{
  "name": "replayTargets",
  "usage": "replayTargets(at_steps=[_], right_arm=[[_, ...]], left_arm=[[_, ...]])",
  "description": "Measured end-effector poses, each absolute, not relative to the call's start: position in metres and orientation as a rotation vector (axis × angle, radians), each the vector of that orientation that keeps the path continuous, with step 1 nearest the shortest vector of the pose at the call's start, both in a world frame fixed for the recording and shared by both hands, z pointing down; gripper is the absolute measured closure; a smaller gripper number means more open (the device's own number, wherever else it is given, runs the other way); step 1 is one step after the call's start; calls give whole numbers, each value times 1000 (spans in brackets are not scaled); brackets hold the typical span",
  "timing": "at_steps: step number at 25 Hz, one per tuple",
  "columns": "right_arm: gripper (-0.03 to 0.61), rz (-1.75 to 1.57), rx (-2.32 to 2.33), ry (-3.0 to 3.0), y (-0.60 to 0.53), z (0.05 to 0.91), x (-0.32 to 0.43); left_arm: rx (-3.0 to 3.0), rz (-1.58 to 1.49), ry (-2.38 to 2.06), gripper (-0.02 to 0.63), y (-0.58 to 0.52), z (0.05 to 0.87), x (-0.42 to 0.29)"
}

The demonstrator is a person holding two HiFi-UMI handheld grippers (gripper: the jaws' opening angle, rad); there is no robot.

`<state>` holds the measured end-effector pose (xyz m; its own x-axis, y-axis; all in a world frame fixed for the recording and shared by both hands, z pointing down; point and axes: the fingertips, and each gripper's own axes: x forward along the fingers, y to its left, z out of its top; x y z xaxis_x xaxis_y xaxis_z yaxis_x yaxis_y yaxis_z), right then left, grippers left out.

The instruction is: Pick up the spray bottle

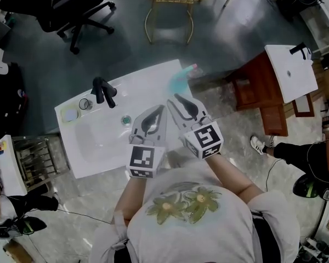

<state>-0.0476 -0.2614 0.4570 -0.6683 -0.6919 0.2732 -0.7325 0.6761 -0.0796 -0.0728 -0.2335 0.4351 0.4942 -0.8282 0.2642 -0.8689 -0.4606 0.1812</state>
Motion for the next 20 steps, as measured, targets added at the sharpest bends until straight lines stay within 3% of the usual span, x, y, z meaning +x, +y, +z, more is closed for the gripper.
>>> replayTargets(at_steps=[9,20], right_arm=[[457,292,1316,-2511,-302,499,-14],[446,348,1366,-2408,-330,531,3]], left_arm=[[2458,203,-1422,604,-250,446,-80],[2448,209,-1378,604,-260,457,-77]])
